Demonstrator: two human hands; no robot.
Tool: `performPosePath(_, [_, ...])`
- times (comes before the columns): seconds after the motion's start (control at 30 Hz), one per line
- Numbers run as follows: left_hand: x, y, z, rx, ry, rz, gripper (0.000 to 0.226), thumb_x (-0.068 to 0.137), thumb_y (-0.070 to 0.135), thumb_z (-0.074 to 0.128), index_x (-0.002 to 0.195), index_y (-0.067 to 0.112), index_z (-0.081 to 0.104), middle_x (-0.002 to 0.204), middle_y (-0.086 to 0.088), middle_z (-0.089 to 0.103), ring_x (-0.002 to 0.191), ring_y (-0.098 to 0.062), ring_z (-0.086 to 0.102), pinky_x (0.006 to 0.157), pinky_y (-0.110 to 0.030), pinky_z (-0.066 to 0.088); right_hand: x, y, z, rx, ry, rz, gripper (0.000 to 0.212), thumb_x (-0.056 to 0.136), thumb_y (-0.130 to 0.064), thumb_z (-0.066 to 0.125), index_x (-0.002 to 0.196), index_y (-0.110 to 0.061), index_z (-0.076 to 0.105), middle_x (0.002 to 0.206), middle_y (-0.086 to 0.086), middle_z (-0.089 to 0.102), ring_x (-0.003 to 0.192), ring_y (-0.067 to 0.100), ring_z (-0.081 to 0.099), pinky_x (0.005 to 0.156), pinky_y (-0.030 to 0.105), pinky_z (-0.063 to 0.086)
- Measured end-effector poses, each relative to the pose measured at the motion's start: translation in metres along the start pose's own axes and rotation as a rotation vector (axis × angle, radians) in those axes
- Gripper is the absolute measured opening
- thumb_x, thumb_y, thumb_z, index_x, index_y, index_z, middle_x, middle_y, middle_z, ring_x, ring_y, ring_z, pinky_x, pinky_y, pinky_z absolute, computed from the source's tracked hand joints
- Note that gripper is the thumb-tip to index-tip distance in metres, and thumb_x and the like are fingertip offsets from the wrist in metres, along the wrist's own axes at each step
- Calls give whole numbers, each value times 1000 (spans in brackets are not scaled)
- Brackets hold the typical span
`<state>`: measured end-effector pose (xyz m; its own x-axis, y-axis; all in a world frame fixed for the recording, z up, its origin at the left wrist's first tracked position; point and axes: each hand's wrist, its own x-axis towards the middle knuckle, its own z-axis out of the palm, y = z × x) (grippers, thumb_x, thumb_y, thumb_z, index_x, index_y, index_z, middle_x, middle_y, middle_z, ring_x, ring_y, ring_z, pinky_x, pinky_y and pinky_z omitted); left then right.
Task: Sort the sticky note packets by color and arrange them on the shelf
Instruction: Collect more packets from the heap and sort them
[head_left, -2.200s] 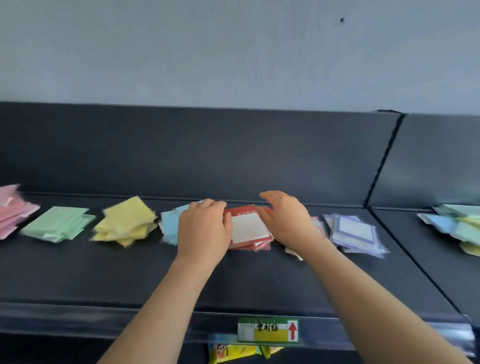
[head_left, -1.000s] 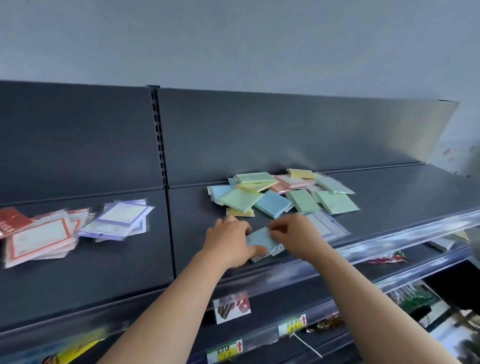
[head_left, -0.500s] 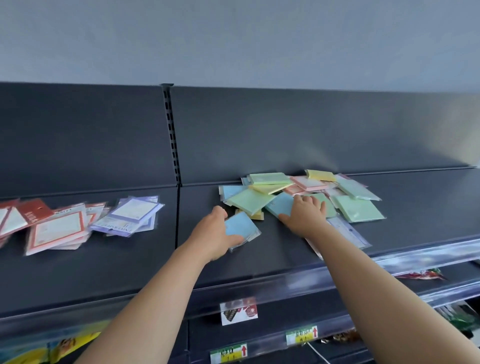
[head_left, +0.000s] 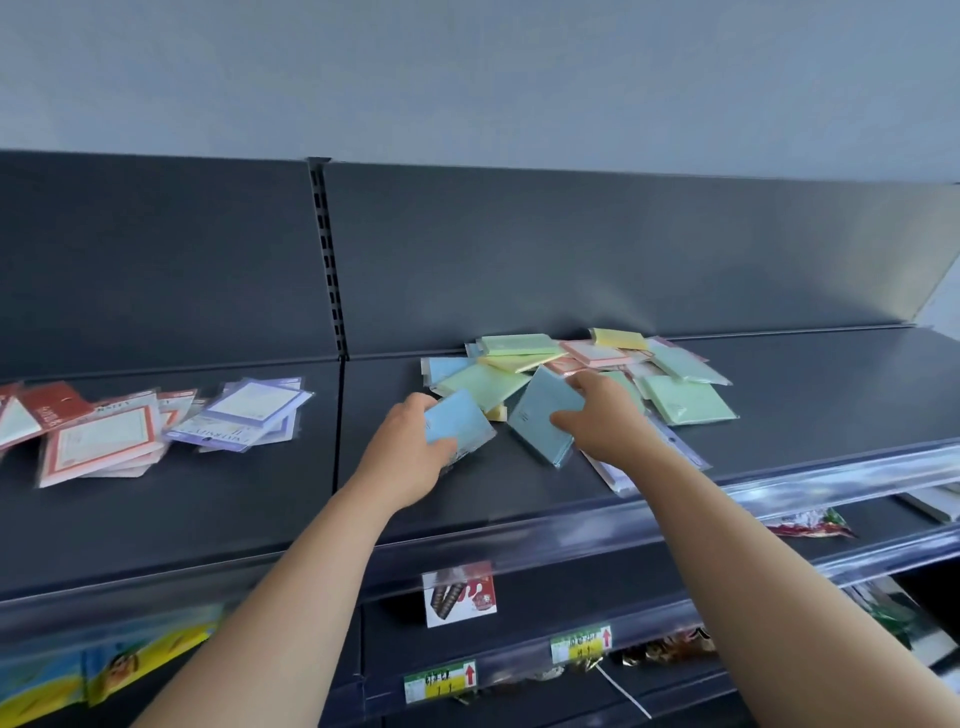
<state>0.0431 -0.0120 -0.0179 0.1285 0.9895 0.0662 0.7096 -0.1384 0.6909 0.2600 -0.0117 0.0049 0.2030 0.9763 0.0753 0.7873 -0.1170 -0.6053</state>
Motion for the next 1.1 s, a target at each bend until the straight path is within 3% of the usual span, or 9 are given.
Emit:
performPosePath(0.13, [-2, 1, -16, -224, 58, -8, 27, 92, 18, 52, 119, 23, 49, 116, 5, 53, 81, -6, 52, 59, -22, 38, -13, -15, -2, 96, 29, -142, 31, 81, -13, 62, 112, -17, 62, 94, -2, 61, 75, 11, 55, 54, 20, 38])
performPosePath(0.3, [-10, -14, -43, -287, 132, -11, 25, 89, 14, 54, 111, 26, 53, 108, 7, 56, 82, -8, 55, 60, -24, 44, -18, -55, 17, 198, -27, -255, 30, 83, -10, 60, 109, -23, 65, 89, -5, 65, 70, 7, 57, 47, 8, 37])
performPosePath(0.4, [-16, -33, -62, -370, 185, -26, 28, 91, 10, 50, 111, 28, 54, 108, 7, 56, 90, -17, 60, 68, -35, 58, -18, -83, 33, 277, -69, -287, 31, 83, -8, 61, 110, -24, 64, 87, -3, 66, 70, 14, 59, 50, 14, 43])
performPosePath(0.47, [-20, -49, -78, -412, 223, -47, 29, 93, 8, 47, 113, 28, 53, 111, 6, 54, 95, -16, 59, 67, -30, 60, -19, -104, 48, 305, -106, -317, 33, 83, -7, 61, 112, -23, 64, 88, -3, 66, 69, 15, 60, 50, 18, 45])
performPosePath(0.67, [-32, -109, -138, -434, 371, -146, 31, 94, 7, 43, 120, 23, 45, 116, 0, 50, 93, -16, 60, 62, -24, 57, -21, -183, 105, 377, -256, -387, 38, 79, -4, 52, 105, -29, 65, 93, 0, 71, 82, 30, 66, 74, 48, 55])
performPosePath(0.83, [-42, -175, -208, -398, 543, -216, 32, 90, 15, 56, 118, 21, 41, 116, 0, 56, 95, -21, 62, 70, -30, 53, -27, -260, 156, 440, -326, -410, 44, 77, -3, 51, 112, -25, 66, 97, -10, 71, 85, 17, 69, 82, 41, 58])
performPosePath(0.9, [-49, -203, -238, -400, 602, -238, 33, 88, 18, 61, 116, 19, 44, 114, 0, 60, 97, -23, 64, 83, -41, 54, -30, -292, 178, 481, -335, -417, 41, 79, -2, 53, 111, -24, 65, 101, -6, 70, 87, 18, 68, 79, 36, 58])
performPosePath(0.97, [-55, -229, -267, -366, 659, -252, 29, 86, 20, 64, 111, 17, 51, 108, 2, 65, 93, -19, 65, 84, -44, 55, -34, -324, 202, 534, -336, -411, 37, 83, -1, 55, 114, -19, 62, 106, -1, 67, 86, 17, 68, 73, 28, 59])
performPosePath(1.1, [-68, -278, -320, -346, 719, -278, 13, 87, 20, 62, 100, 22, 57, 102, 4, 68, 89, -19, 67, 82, -46, 56, -43, -383, 252, 581, -299, -364, 30, 87, -6, 61, 115, -16, 57, 112, 1, 62, 88, 19, 67, 76, 36, 60])
